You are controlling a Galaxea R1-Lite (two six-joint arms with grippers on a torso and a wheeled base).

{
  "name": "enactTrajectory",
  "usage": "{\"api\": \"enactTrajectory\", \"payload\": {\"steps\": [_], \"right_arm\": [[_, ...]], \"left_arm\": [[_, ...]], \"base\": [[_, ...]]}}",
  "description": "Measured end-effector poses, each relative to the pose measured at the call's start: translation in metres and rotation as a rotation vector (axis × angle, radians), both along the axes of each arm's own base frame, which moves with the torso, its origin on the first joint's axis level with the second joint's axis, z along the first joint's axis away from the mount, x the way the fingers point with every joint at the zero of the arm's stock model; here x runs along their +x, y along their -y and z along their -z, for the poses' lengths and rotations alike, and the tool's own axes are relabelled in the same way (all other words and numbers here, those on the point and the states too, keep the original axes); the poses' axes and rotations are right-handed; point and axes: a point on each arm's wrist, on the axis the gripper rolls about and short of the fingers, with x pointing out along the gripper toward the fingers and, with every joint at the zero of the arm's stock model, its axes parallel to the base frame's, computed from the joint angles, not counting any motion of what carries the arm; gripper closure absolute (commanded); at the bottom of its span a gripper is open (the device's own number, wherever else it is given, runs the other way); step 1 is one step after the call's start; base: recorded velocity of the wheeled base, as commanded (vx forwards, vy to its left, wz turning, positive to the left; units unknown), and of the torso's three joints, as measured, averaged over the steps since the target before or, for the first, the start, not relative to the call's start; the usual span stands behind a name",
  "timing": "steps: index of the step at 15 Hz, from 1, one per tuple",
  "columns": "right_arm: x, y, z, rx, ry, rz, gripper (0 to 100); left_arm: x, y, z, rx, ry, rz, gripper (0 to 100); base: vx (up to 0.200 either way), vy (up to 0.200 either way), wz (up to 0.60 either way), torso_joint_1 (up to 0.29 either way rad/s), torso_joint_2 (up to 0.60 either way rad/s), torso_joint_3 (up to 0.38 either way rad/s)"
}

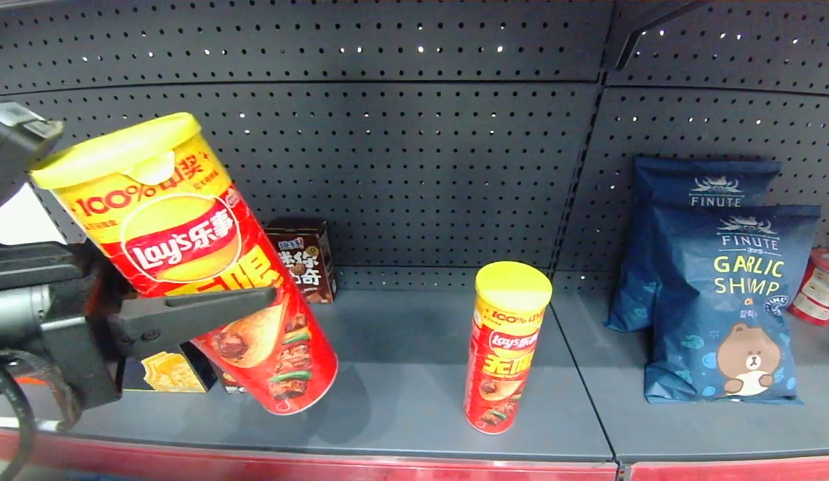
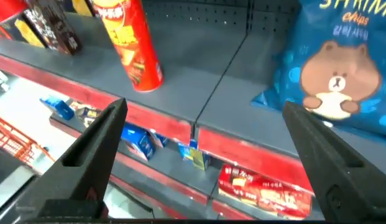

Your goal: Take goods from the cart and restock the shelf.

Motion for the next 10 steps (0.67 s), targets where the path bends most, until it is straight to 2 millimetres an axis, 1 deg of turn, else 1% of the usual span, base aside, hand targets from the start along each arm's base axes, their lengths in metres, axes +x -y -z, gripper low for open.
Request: {"api": "enactTrajectory", "payload": {"steps": [3,6,10], "right_arm": [[-0.006,0.002,-0.004,0.006,0.019,-0.007,0],[-0.007,0.002,-0.003,0.007,0.021,0.003,0],[-0.007,0.002,-0.003,0.007,0.022,0.007,0]], "left_arm": [[0.015,0.014,0.004,0.021,-0.028,0.008,100],[0.033,0.029,0.004,0.032,-0.051,0.045,100],[0.059,0.047,0.012,0.062,-0.072,0.087,100]], "base": [[0.000,0.000,0.00,0.000,0.00,0.000],[0.000,0.000,0.00,0.000,0.00,0.000],[0.000,0.000,0.00,0.000,0.00,0.000]]}}
